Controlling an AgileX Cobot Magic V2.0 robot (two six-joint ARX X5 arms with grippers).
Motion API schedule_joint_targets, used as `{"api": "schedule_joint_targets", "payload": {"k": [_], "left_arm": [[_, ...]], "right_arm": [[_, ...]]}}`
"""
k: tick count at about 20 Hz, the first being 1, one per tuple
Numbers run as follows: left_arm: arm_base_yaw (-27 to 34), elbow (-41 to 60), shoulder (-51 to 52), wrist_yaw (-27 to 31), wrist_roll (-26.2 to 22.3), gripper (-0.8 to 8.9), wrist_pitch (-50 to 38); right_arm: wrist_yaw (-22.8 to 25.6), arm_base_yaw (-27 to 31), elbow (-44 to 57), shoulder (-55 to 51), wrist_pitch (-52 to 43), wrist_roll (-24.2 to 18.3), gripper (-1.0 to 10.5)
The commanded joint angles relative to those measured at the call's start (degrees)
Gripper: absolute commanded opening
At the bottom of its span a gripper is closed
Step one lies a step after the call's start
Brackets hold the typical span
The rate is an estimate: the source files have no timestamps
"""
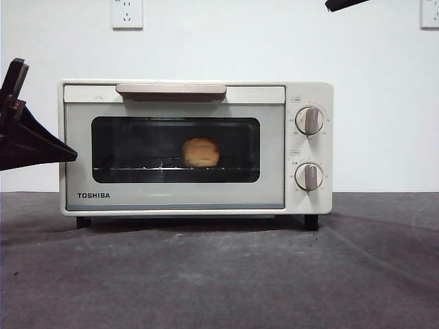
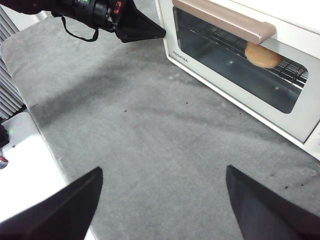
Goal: The left arm flap open the oven, the right arm pick bread and place it into oven, the left arm flap close the oven
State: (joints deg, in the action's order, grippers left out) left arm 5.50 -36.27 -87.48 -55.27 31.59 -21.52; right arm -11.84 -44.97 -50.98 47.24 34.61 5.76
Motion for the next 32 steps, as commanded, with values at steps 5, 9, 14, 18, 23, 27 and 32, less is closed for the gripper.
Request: {"api": "schedule_joint_targets", "payload": {"k": [5,9,14,18,23,27,32], "left_arm": [[-0.1,-0.7,2.4,-0.1,1.1,0.16,0.5],[-0.7,-0.7,8.7,3.3,-1.2,0.16,4.5],[-2.8,-0.7,19.9,10.4,-6.6,0.16,13.7],[-5.6,-0.9,30.3,17.7,-12.0,0.17,22.5],[-8.6,-3.4,41.3,25.9,-17.6,0.16,34.6],[-10.7,-7.1,48.0,31.8,-22.2,0.16,43.8],[-11.8,-11.2,53.0,34.7,-26.4,0.16,53.0]], "right_arm": [[1.8,-0.5,-0.3,0.2,-0.3,-0.4,3.9],[2.6,-0.5,-0.3,0.2,-0.3,-0.5,3.9],[4.7,-0.5,-0.3,0.2,-0.7,-0.5,3.9],[6.0,-0.5,-0.3,0.2,-2.2,-0.4,3.9],[6.1,-0.5,-0.3,0.3,-2.9,-0.4,3.9],[6.4,-0.5,-0.3,0.3,-2.9,-0.2,3.9],[8.0,-0.5,-0.3,0.3,-2.9,0.7,3.9]]}}
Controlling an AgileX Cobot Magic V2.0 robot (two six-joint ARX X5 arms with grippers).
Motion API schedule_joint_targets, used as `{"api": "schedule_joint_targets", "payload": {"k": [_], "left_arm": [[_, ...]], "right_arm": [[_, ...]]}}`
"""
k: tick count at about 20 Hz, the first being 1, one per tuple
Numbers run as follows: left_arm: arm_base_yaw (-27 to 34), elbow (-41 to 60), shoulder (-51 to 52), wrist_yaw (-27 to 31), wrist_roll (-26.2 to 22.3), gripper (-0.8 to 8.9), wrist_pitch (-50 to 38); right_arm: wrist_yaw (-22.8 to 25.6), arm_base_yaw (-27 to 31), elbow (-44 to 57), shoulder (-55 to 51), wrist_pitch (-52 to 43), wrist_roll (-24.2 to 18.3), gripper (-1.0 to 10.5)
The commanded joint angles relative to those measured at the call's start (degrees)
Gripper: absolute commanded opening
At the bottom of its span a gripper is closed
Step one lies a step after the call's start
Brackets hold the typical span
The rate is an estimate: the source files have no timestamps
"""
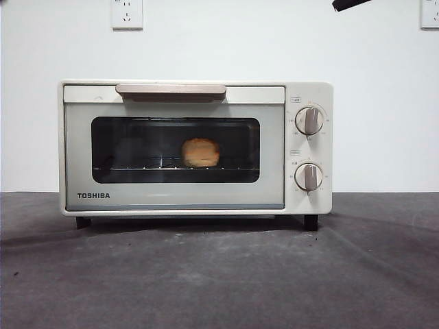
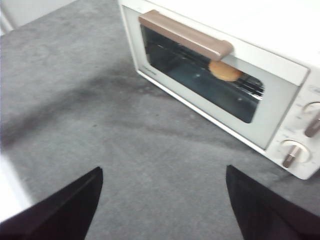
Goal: The left arm flap open the oven, the right arm pick bread and place it into oven, the left arm flap close the oven
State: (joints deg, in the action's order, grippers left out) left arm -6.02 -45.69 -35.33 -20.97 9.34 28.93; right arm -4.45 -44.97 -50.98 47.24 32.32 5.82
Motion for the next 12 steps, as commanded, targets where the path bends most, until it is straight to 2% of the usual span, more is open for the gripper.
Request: {"api": "schedule_joint_targets", "payload": {"k": [1,4,7,9,12], "left_arm": [[-0.5,-2.4,1.6,0.4,-4.8,0.16,4.3],[-0.9,-3.9,2.6,0.4,-7.1,0.16,9.4],[-1.7,-4.5,3.0,-2.4,-10.3,0.15,15.0],[-2.2,-4.5,3.1,-5.5,-11.2,0.15,17.9],[-2.6,-4.5,3.1,-6.1,-12.1,0.16,19.5]], "right_arm": [[0.7,-0.5,-0.3,0.3,-0.6,0.9,3.9],[1.1,-0.5,-0.3,0.3,-0.6,1.3,3.9],[1.1,-0.5,-0.3,0.3,-0.6,1.5,3.9],[1.1,-0.5,-0.3,0.3,-0.6,1.7,3.9],[1.1,-0.5,-0.3,0.3,-0.6,1.7,3.9]]}}
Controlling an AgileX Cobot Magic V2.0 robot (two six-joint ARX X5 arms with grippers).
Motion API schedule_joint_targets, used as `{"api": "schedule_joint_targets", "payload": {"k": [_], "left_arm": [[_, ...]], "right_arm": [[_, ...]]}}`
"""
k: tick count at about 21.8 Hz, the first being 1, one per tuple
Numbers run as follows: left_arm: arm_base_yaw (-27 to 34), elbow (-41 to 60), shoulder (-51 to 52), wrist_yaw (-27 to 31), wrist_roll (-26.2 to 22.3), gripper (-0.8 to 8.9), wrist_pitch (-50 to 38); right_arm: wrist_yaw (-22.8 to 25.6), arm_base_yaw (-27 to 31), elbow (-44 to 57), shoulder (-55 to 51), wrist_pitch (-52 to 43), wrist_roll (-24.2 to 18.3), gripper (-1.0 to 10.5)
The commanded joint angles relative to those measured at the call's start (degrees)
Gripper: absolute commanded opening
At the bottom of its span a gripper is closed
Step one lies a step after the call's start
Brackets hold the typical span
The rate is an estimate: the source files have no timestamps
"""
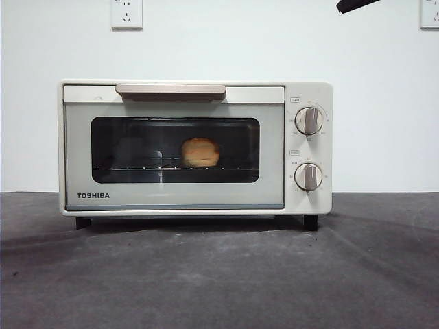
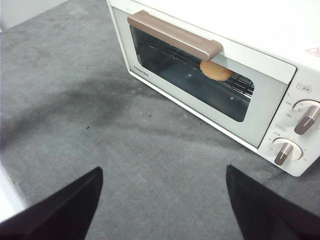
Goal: The left arm flap open the oven, the right arm pick bread and place it into oven, the left arm flap close the oven
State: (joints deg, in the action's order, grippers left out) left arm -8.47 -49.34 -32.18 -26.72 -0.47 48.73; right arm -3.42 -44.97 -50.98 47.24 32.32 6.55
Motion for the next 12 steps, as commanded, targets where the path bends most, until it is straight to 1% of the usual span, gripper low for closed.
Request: {"api": "schedule_joint_targets", "payload": {"k": [1,12], "left_arm": [[-0.3,-0.9,-0.1,-0.3,-2.3,0.16,-0.4],[-0.3,-0.9,-0.1,-0.3,-2.3,0.16,-0.7]], "right_arm": [[0.1,-0.5,-0.3,0.3,-0.6,1.0,3.9],[0.1,-0.5,-0.3,0.3,-0.5,1.0,3.9]]}}
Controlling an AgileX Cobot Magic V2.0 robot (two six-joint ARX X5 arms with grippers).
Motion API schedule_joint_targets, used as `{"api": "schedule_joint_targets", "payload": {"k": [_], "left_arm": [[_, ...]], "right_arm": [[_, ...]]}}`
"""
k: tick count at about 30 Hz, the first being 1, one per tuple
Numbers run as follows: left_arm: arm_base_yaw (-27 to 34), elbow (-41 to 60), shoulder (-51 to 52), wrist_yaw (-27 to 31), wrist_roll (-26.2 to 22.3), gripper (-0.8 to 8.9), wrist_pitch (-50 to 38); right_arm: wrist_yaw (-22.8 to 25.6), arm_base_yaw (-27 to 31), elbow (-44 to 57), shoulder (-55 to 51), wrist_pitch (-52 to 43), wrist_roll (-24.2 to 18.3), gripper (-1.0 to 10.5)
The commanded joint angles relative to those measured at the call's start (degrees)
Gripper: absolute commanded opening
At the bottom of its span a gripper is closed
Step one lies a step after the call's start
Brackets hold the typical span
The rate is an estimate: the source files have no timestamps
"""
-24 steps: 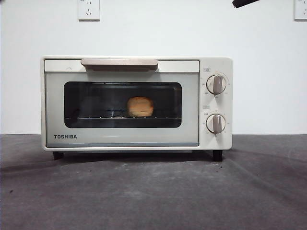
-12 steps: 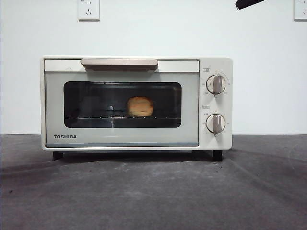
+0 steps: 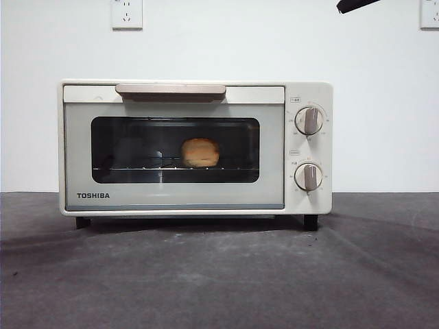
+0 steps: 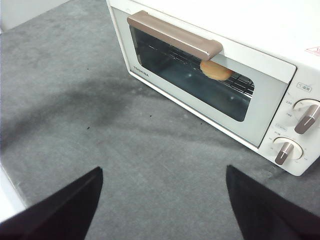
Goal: The left arm flap open the oven, the right arm pick bread and place it into oven, the left arm flap close the oven
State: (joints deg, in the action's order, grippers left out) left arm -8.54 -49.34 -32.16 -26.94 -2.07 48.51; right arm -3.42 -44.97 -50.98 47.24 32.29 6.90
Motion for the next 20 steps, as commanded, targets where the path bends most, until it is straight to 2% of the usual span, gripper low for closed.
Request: {"api": "schedule_joint_targets", "payload": {"k": [1,3,4,7,20], "left_arm": [[-0.2,-0.9,-0.1,-0.1,-0.7,0.16,-0.5],[-0.2,-0.9,-0.1,-0.1,-0.7,0.16,-0.5],[-0.2,-0.9,-0.1,-0.1,-0.7,0.16,-0.5],[-0.2,-0.9,-0.1,-0.1,-0.7,0.16,-0.5],[-0.2,-0.9,-0.1,-0.1,-0.7,0.17,-0.4]], "right_arm": [[0.1,-0.5,-0.3,0.3,-0.5,0.6,3.9],[0.1,-0.5,-0.3,0.3,-0.5,0.6,3.5],[0.0,-0.5,-0.3,0.3,-0.5,0.6,2.9],[0.1,-0.5,-0.3,0.3,-0.1,0.5,-0.1],[0.5,-0.5,-0.3,0.2,-0.1,0.5,0.1]]}}
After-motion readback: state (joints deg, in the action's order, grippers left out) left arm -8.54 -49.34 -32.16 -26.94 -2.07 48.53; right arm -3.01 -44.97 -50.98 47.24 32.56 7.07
